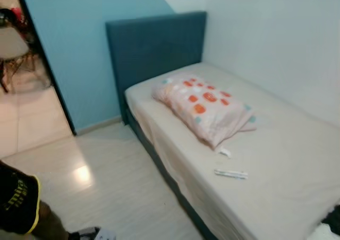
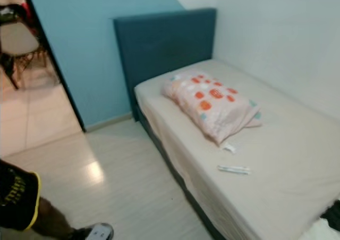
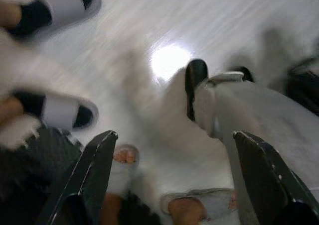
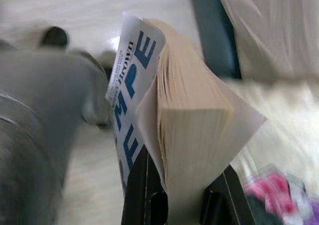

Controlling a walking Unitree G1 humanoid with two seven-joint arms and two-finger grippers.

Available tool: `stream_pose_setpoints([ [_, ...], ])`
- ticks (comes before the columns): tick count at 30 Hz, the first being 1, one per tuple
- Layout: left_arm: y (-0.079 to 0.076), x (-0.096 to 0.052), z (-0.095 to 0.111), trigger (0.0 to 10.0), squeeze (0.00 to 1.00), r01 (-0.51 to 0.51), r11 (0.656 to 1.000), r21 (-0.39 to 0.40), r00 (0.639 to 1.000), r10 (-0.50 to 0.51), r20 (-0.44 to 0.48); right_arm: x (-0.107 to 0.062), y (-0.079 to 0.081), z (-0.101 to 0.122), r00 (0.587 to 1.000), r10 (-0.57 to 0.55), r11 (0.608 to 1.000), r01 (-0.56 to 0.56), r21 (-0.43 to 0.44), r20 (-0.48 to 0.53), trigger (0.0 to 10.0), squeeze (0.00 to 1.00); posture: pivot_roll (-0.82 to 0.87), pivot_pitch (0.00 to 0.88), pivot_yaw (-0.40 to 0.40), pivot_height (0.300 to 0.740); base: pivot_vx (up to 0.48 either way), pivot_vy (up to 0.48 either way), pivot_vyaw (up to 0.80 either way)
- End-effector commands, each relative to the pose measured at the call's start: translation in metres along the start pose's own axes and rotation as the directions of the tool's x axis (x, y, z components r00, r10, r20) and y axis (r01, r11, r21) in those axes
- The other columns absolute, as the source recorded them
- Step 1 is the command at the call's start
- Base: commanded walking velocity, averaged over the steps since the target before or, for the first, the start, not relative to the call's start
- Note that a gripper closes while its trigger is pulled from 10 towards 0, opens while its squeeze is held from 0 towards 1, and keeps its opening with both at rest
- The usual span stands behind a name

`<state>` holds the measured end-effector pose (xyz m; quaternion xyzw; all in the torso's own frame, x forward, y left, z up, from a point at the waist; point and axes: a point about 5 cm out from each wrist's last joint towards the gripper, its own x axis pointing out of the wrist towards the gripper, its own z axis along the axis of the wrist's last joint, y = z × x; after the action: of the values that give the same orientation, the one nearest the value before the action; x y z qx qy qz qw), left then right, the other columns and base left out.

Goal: Clean up the room

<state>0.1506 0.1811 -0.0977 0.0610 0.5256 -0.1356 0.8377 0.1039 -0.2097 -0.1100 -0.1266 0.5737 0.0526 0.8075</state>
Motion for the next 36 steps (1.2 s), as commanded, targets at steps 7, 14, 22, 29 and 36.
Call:
stream_pose_setpoints([
  [7, -0.0025, -0.0014, -0.0132, 10.0, 0.00, 0.024, 0.999, 0.021, 0.999, -0.023, -0.048, 0.0003, 0.0012, 0.0002, 1.000, -0.005, 1.000, 0.005, 0.017, -0.004, 10.0, 0.00, -0.05, 0.000, -0.029, 0.740, 0.000, -0.111, 0.16],
  [14, -0.0007, -0.0016, -0.0122, 10.0, 0.00, 0.015, 1.000, 0.017, 0.999, -0.014, -0.044, 0.0005, 0.0030, 0.0009, 1.000, -0.005, 1.000, 0.005, 0.026, -0.002, 10.0, 0.00, -0.05, 0.000, -0.023, 0.740, 0.000, -0.463, 0.00],
  [22, 0.0015, -0.0020, -0.0120, 10.0, 0.00, -0.004, 1.000, 0.000, 0.999, 0.004, -0.033, 0.0005, 0.0072, -0.0012, 1.000, 0.002, 0.999, -0.002, 0.033, -0.008, 10.0, 0.00, -0.04, 0.000, -0.021, 0.740, 0.000, -0.045, 0.00],
  [29, 0.0022, -0.0020, -0.0107, 10.0, 0.00, -0.024, 1.000, 0.001, 1.000, 0.024, -0.016, 0.0006, 0.0067, -0.0005, 1.000, 0.000, 0.999, 0.000, 0.038, -0.006, 10.0, 0.00, -0.04, 0.000, -0.022, 0.740, 0.000, 0.000, 0.00],
  [36, 0.0023, -0.0015, -0.0082, 10.0, 0.00, -0.042, 0.998, 0.035, 0.999, 0.043, -0.007, 0.0007, 0.0065, 0.0001, 1.000, -0.002, 0.999, 0.002, 0.040, -0.006, 10.0, 0.00, -0.05, 0.000, -0.020, 0.740, 0.000, 0.000, 0.00],
])
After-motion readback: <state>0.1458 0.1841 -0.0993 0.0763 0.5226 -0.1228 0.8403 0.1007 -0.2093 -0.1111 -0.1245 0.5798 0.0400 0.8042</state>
